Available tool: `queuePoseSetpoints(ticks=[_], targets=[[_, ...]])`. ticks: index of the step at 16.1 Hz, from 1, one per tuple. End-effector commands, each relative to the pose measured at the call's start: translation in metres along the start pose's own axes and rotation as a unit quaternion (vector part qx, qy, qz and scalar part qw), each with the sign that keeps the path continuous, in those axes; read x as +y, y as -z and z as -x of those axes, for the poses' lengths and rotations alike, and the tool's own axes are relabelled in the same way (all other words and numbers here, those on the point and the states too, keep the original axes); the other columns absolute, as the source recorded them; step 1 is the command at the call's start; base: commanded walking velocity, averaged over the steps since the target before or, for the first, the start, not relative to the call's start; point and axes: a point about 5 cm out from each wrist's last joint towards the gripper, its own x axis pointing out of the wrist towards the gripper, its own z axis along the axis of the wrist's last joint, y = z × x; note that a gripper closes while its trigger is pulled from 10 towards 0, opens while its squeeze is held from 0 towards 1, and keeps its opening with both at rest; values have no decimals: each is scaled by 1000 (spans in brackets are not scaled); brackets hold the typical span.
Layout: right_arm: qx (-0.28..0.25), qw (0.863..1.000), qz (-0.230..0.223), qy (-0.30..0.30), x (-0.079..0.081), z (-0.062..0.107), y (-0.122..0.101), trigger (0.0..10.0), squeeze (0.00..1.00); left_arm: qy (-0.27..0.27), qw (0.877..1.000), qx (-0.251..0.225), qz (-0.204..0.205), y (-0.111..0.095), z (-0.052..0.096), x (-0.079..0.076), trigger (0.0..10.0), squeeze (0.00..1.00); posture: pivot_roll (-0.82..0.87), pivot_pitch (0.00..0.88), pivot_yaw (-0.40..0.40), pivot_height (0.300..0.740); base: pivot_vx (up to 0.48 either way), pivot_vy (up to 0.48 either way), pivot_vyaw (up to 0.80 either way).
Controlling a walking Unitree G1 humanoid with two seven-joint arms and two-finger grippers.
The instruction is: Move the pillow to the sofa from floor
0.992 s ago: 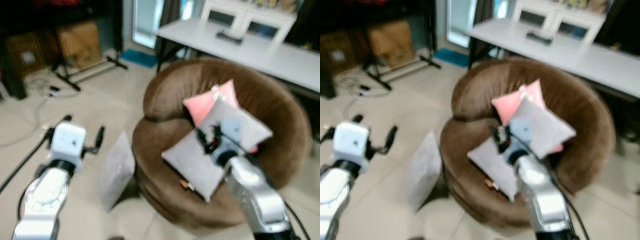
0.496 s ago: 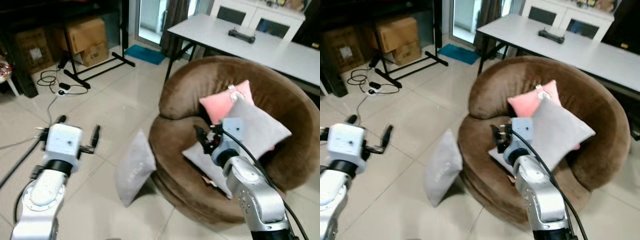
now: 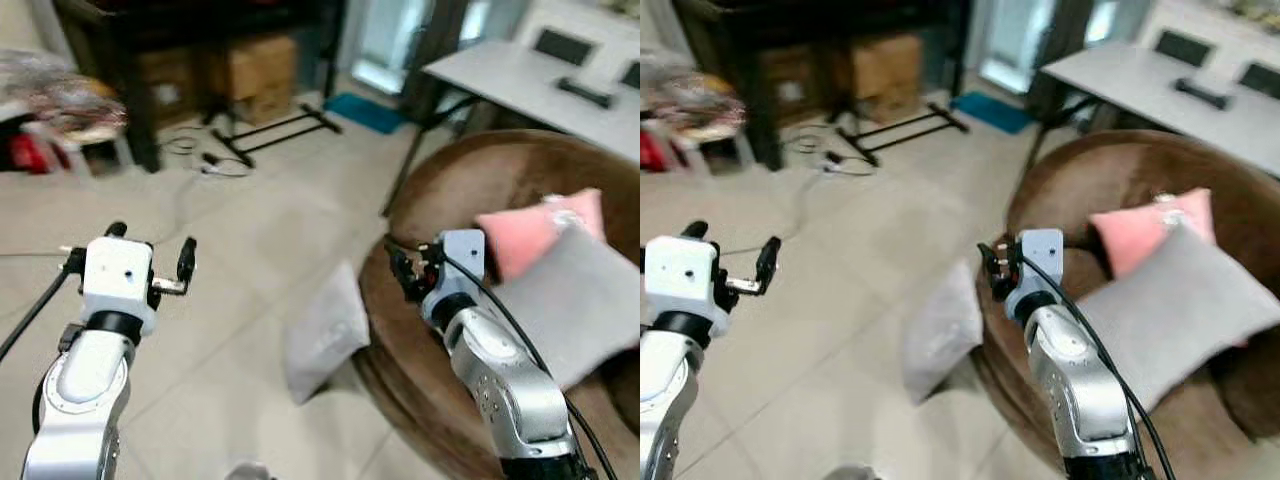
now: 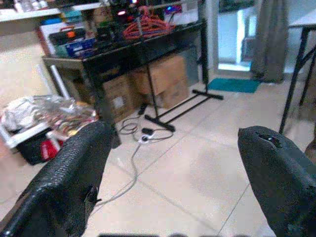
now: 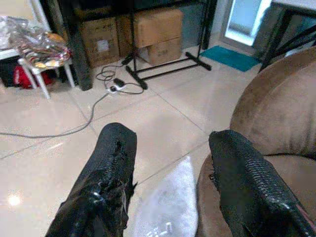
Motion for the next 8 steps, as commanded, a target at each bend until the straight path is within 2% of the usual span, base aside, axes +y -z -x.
queuePoseSetpoints(ticks=[1,3,6,8], targets=[[-2,1000,9,18,-8,0,-1,10000,0,22,1000,-1,-4,-1,0,-5,10000,0,82,0,-101,740,251,0,0],[-2,1000,6,21,-9,1,0,10000,0,27,999,5,-21,3,2,-5,10000,0,85,0,-105,740,255,0,0],[0,1000,10,15,-8,1,2,10000,0,27,999,5,-23,4,4,-3,10000,0,91,0,-108,740,256,0,0],[5,1000,13,5,-5,1,3,10000,0,27,999,4,-24,4,4,-3,10000,0,94,0,-109,740,259,0,800]])
